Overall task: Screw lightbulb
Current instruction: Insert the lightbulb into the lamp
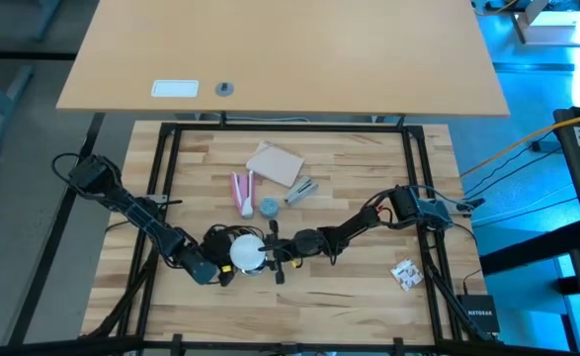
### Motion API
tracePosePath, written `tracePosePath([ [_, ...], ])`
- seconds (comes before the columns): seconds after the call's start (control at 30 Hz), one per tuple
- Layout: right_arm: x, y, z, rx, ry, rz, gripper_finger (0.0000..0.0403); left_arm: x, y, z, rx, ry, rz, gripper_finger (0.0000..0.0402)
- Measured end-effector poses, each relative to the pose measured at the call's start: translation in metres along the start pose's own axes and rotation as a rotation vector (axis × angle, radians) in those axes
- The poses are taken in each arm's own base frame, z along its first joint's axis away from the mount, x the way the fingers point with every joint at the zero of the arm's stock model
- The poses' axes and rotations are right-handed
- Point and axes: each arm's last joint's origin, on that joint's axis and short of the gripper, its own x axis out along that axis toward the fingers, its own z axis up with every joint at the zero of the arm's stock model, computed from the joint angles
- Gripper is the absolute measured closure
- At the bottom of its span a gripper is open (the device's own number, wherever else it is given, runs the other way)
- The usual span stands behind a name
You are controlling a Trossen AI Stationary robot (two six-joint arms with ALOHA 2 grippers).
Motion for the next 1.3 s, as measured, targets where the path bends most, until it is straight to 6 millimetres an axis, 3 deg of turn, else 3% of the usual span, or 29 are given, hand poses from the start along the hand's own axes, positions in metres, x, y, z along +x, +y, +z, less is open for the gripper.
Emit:
tracePosePath([
  [0.67,0.0,0.0,0.0,0.001,0.0,0.006,0.0237,0.003,0.02,0.003,0.018,-0.063,0.204,0.018],
  [1.3,0.0,0.0,0.0,0.001,0.0,0.006,0.0237,0.007,0.017,0.005,0.023,-0.035,0.166,0.018],
])
